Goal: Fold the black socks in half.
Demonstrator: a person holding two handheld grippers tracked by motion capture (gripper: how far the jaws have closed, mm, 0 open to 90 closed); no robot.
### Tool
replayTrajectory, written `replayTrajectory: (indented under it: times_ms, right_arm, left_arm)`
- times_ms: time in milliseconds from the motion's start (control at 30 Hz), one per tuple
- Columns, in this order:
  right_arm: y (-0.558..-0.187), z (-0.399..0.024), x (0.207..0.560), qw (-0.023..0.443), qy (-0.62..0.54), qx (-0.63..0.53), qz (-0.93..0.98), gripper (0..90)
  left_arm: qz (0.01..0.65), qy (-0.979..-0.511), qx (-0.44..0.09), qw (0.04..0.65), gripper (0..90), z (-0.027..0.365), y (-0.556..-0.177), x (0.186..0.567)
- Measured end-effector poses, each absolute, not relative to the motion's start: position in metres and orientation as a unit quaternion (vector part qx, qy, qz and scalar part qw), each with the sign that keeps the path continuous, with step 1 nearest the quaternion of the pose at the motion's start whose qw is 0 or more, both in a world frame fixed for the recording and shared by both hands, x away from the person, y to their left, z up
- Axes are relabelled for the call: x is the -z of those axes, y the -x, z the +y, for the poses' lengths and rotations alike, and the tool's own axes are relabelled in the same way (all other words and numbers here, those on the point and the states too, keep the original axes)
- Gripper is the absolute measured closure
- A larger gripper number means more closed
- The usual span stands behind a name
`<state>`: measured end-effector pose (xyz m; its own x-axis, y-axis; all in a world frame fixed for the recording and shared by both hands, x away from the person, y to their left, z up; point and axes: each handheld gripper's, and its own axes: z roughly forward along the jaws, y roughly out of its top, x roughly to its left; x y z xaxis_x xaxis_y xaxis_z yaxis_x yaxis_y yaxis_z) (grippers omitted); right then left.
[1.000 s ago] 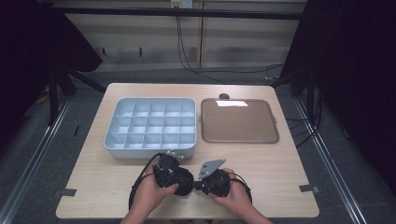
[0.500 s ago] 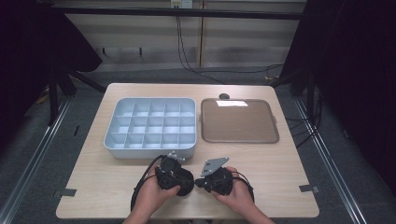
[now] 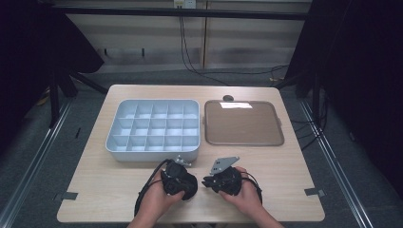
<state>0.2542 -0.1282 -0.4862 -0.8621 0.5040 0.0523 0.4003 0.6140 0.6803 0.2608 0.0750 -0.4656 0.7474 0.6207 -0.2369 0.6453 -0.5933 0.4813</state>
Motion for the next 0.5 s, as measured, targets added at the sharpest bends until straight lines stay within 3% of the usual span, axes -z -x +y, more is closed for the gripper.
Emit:
replayTrajectory:
  times_ms: [333,500]
  right_arm:
    - [-0.2579,-0.135,0.4872,0.077,-0.273,-0.362,0.888,74.8]
    - [-0.2592,-0.1367,0.4891,0.077,-0.277,-0.362,0.887,74.1]
  left_arm:
    - [0.351,-0.894,0.019,0.278,81.5,0.0741,-0.2594,0.4659]
    - [0.365,-0.886,0.041,0.282,77.0,0.078,-0.2625,0.4635]
